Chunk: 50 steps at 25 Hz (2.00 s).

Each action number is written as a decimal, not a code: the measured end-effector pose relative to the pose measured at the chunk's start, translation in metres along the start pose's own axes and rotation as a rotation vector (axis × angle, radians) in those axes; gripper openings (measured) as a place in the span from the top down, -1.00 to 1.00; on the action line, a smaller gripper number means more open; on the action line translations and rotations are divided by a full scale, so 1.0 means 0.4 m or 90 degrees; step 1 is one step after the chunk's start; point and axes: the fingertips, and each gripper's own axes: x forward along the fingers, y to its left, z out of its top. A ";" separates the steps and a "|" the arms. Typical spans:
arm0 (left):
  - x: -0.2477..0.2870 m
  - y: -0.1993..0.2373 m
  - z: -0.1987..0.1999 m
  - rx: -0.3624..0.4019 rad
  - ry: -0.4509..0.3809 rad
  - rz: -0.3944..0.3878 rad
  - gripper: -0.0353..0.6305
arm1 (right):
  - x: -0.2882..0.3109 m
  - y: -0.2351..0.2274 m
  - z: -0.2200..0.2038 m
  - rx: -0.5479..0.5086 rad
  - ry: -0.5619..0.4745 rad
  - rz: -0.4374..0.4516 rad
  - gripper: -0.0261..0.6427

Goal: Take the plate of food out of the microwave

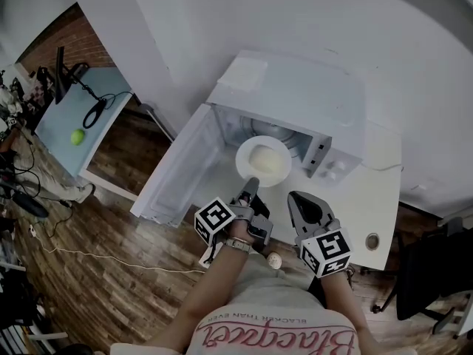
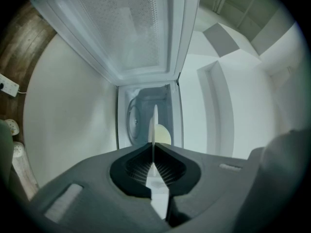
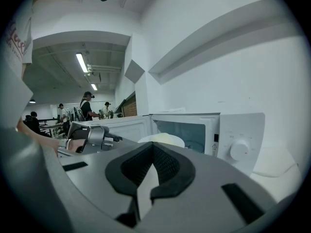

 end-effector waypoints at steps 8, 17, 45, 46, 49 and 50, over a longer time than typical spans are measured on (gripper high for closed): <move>-0.027 -0.039 0.018 -0.001 0.013 -0.006 0.84 | 0.016 0.007 0.020 0.000 -0.008 -0.008 0.89; -0.051 -0.082 0.021 -0.009 0.024 -0.013 0.84 | 0.025 0.006 0.062 -0.009 -0.029 -0.021 0.89; -0.018 -0.269 0.056 0.004 0.044 -0.086 0.84 | 0.018 -0.031 0.235 -0.048 -0.123 -0.100 0.89; -0.014 -0.274 0.056 0.006 0.045 -0.088 0.84 | 0.017 -0.030 0.240 -0.051 -0.126 -0.102 0.89; 0.003 -0.287 0.056 0.012 0.052 -0.089 0.84 | 0.016 -0.028 0.259 -0.066 -0.136 -0.106 0.89; 0.010 -0.290 0.055 0.013 0.054 -0.089 0.84 | 0.016 -0.030 0.264 -0.070 -0.139 -0.109 0.89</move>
